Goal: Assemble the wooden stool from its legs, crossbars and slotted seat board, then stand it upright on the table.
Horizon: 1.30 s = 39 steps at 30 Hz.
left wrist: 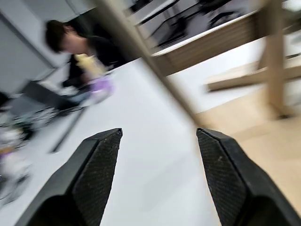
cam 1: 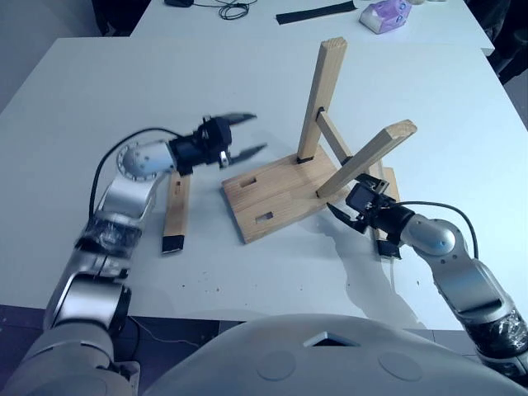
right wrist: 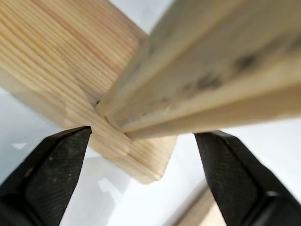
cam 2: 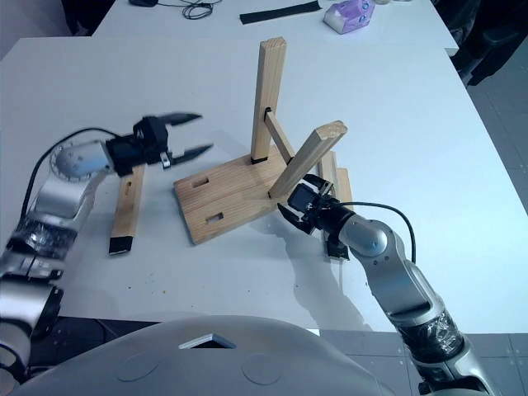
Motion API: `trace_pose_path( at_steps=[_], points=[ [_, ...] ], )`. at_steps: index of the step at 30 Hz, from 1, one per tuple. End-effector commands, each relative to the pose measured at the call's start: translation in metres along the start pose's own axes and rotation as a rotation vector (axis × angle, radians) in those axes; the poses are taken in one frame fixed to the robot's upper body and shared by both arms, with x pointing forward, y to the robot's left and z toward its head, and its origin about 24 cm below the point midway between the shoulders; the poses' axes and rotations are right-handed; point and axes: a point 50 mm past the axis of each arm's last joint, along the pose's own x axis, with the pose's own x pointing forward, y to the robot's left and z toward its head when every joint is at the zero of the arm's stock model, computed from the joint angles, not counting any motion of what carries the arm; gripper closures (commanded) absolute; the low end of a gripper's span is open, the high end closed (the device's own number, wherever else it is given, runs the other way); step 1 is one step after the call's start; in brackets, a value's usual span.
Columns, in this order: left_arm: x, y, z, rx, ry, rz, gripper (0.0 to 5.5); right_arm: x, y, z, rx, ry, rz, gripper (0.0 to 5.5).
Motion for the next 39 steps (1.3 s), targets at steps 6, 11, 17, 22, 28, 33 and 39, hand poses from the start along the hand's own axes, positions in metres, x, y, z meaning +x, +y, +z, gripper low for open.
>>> trace_pose_path(
  at_steps=[6, 11, 17, 22, 28, 33, 39],
  points=[
    [-0.010, -0.030, -0.082, 0.196, 0.335, -0.102, 2.56, -0.020, 0.011, 0.009, -0.018, 0.019, 0.230, 1.51],
    [-0.014, -0.062, -0.094, 0.212, 0.317, -0.216, 2.56, -0.018, 0.024, 0.001, -0.022, 0.060, 0.319, 1.51],
    [-0.016, -0.071, -0.091, 0.253, 0.267, -0.292, 2.56, -0.013, 0.031, -0.023, -0.025, 0.167, 0.329, 1.51],
    [-0.012, -0.075, -0.075, 0.315, 0.146, -0.352, 2.56, 0.003, 0.031, -0.031, -0.055, 0.195, 0.276, 1.51],
    [-0.019, -0.084, -0.059, 0.321, 0.055, -0.389, 2.56, 0.023, 0.030, -0.017, -0.085, 0.140, 0.243, 1.51],
    [-0.030, -0.096, -0.042, 0.287, 0.002, -0.411, 2.56, 0.028, 0.032, -0.018, -0.085, 0.140, 0.234, 1.51],
    [-0.039, -0.114, -0.031, 0.251, 0.007, -0.461, 2.56, 0.028, 0.029, -0.028, -0.106, 0.168, 0.224, 1.51]
  ],
)
